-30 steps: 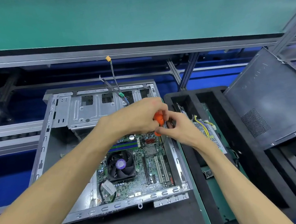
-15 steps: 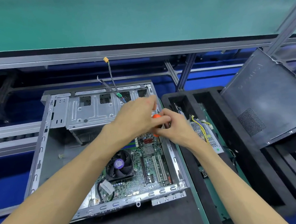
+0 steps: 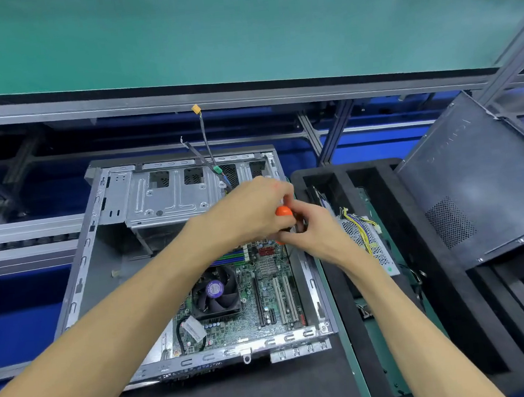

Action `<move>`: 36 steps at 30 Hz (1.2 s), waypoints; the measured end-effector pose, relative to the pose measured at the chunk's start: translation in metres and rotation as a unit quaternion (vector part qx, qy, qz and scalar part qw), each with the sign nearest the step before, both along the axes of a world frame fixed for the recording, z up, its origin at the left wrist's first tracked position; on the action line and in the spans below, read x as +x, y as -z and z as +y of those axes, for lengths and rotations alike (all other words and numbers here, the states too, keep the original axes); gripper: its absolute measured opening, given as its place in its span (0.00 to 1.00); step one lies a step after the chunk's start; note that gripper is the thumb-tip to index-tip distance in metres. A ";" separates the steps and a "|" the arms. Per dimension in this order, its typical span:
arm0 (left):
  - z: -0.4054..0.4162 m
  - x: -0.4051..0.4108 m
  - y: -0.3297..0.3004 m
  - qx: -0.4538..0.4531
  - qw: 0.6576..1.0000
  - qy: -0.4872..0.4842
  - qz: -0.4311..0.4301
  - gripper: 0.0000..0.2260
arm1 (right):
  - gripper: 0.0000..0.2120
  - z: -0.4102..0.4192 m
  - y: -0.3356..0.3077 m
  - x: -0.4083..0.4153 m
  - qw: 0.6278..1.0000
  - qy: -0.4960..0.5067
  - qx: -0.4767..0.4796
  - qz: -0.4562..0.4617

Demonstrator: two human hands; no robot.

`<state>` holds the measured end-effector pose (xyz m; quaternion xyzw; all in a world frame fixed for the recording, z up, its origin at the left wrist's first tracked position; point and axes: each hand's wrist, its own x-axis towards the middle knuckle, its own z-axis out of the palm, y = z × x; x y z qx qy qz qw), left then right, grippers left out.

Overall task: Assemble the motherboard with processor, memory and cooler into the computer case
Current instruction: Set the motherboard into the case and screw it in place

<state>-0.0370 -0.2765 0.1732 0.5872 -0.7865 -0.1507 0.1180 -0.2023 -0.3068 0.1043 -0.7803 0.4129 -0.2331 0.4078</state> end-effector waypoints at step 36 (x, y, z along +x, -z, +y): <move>0.006 0.014 -0.001 0.046 0.991 -0.002 0.124 0.12 | 0.12 0.009 0.007 -0.001 0.996 0.013 -0.081 0.031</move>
